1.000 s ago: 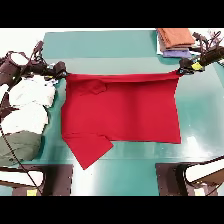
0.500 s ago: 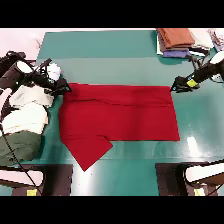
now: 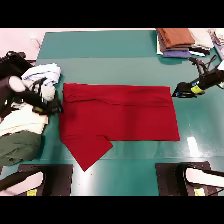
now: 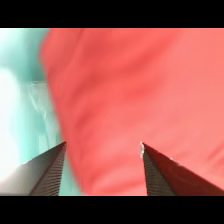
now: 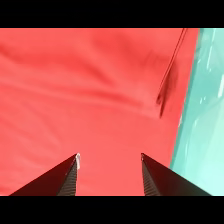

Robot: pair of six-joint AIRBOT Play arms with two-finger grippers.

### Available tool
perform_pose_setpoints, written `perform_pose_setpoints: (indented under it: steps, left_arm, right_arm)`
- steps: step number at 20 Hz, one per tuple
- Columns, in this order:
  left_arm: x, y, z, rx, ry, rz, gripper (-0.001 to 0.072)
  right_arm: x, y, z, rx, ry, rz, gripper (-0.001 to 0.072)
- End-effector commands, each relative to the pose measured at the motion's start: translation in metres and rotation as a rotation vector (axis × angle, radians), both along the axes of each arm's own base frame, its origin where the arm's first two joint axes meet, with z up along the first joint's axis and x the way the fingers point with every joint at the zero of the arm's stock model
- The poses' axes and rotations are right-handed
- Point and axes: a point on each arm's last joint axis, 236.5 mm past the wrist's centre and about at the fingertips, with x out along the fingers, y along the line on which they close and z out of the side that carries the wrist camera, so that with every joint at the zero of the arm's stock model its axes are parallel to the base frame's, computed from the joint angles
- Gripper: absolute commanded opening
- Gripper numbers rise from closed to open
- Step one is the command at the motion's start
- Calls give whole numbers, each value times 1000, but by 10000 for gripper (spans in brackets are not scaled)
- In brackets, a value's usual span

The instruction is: Fold the shirts.

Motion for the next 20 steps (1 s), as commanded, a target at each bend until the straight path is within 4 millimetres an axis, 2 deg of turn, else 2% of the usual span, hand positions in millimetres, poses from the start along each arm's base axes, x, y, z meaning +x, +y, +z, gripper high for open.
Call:
perform_pose_setpoints:
  steps: [1, 4, 6, 9, 12, 13, 14, 15, 17, 20]
  left_arm:
    - [-78, -3, -21, 2, 68, 50, 541]
    - [-108, -24, -31, -87, 98, 90, 541]
    - [-119, -36, -43, -144, 134, 106, 541]
    - [-120, -43, -59, -178, 122, 158, 541]
    - [-104, -59, -52, -265, 52, 167, 539]
    - [-98, -62, -50, -281, 31, 173, 487]
    - [-96, -61, -50, -282, 23, 177, 349]
    - [-96, -61, -50, -281, 22, 178, 292]
    - [-99, -64, -47, -285, 21, 129, 28]
    - [-102, -69, -30, -297, 21, 30, 27]
  right_arm:
    - [-20, 3, 12, -16, -80, -21, 438]
    - [-23, 3, 23, -27, -140, -32, 438]
    - [-24, 4, 29, -31, -157, -32, 438]
    - [-25, 4, 38, -36, -185, -33, 438]
    - [-27, 4, 47, -42, -212, -33, 438]
    - [-28, 4, 49, -43, -216, -33, 438]
    - [-31, 4, 49, -42, -209, -29, 438]
    - [-35, 4, 48, -41, -192, -27, 438]
    - [-50, -3, 32, -31, -125, -50, 438]
    - [-94, -21, -14, 2, 64, -127, 439]
